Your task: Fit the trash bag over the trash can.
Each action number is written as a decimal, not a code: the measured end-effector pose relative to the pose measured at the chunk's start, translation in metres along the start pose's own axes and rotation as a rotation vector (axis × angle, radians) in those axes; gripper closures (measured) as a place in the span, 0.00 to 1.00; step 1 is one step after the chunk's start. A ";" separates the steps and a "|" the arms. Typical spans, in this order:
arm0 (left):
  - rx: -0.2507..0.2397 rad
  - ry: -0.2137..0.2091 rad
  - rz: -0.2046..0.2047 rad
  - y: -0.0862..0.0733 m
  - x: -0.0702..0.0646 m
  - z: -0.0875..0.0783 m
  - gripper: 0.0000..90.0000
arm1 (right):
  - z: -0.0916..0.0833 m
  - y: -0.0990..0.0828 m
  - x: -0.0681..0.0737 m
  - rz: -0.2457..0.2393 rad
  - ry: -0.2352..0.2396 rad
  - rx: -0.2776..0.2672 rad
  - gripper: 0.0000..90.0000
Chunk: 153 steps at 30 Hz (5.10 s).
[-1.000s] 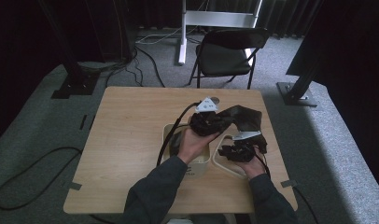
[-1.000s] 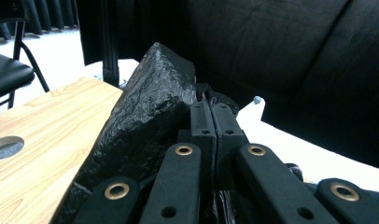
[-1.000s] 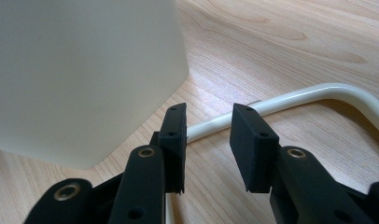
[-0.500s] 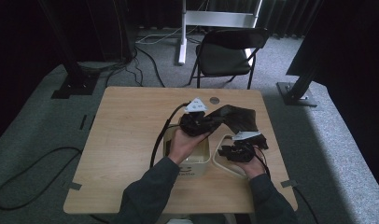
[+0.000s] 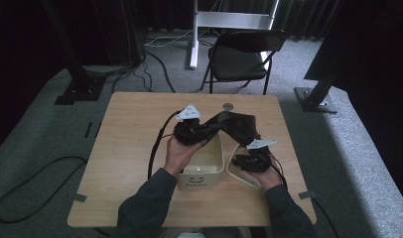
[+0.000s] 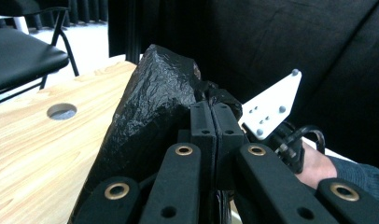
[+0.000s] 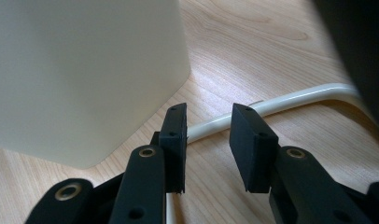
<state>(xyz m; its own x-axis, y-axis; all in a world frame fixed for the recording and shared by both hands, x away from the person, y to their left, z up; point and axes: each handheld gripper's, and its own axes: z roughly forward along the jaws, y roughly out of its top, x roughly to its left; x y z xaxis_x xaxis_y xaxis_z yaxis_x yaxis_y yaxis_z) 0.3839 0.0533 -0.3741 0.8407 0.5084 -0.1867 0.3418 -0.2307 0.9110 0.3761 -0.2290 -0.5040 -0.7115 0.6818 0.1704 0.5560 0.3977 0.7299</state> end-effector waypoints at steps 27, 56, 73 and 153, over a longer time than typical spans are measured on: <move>0.023 0.067 -0.045 -0.045 0.014 -0.046 0.99 | -0.009 0.002 0.002 -0.005 -0.005 -0.021 0.74; 0.082 0.096 -0.101 -0.081 0.027 -0.061 0.99 | -0.056 0.000 0.000 -0.015 -0.088 -0.113 0.63; 0.099 0.106 -0.113 -0.087 0.032 -0.060 0.99 | -0.070 0.005 -0.002 -0.027 -0.149 -0.165 0.58; 0.088 0.168 0.072 -0.070 0.004 -0.065 0.56 | -0.065 0.039 0.018 -0.217 -0.146 -0.173 1.00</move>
<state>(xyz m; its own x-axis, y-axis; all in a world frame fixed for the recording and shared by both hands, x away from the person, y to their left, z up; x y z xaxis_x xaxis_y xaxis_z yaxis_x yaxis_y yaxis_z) 0.3364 0.1257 -0.4147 0.7847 0.6177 -0.0515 0.3250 -0.3392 0.8828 0.3570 -0.2411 -0.4300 -0.7293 0.6784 -0.0894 0.3075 0.4417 0.8428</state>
